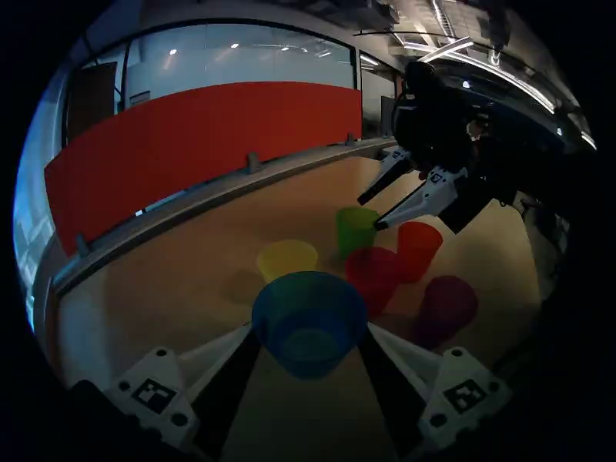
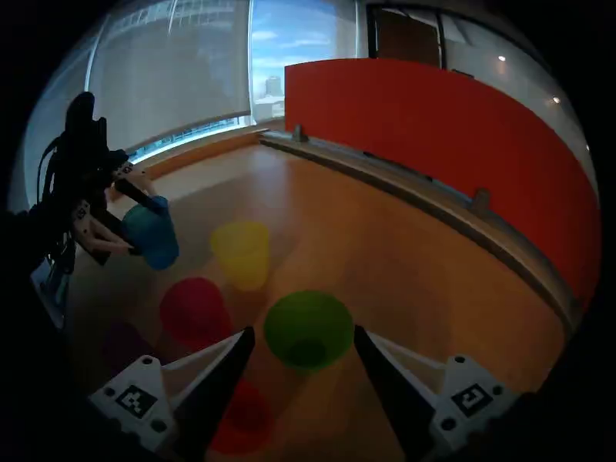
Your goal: Pour water
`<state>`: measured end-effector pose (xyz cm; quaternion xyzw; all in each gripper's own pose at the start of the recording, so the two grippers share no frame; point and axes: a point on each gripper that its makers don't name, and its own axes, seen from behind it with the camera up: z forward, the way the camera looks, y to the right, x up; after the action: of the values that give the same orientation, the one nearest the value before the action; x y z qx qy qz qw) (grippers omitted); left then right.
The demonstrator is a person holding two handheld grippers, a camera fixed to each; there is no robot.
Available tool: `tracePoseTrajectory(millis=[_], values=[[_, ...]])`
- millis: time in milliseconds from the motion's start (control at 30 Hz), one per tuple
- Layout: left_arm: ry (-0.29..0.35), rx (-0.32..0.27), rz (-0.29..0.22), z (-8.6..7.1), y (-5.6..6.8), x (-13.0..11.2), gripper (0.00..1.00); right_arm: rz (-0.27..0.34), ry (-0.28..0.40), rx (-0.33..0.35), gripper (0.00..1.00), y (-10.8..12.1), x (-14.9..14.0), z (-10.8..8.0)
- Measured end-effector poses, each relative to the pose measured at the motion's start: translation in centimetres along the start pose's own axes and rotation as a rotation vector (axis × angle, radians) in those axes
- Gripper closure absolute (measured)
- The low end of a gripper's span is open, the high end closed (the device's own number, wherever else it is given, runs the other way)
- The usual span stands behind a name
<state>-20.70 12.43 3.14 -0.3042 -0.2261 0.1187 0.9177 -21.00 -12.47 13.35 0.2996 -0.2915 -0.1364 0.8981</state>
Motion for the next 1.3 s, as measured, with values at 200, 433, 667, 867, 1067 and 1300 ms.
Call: tracePoseTrajectory(millis=[200,433,667,867,1067,1300], values=[[0.014,-0.004,-0.013,-0.3,0.1,0.4,0.17,0.001,-0.024,-0.005,0.00,0.2,-0.4,0.8],[0.020,0.001,-0.018,-0.7,-0.1,0.5,0.16,-0.008,-0.047,-0.003,0.00,0.1,-0.8,2.1],[0.025,0.006,-0.020,-1.0,-0.2,0.6,0.16,-0.015,-0.048,0.002,0.04,-0.1,-0.8,2.9],[0.028,0.009,-0.020,-1.1,-0.3,0.8,0.16,-0.015,-0.038,0.004,0.06,0.0,-0.7,2.8],[0.040,0.011,-0.022,-1.2,-0.2,1.4,0.16,-0.006,0.014,0.002,0.06,0.0,0.6,1.3],[0.097,0.023,-0.028,-1.9,-0.3,3.9,0.17,-0.016,0.103,-0.012,0.06,-0.6,3.7,-2.3]])
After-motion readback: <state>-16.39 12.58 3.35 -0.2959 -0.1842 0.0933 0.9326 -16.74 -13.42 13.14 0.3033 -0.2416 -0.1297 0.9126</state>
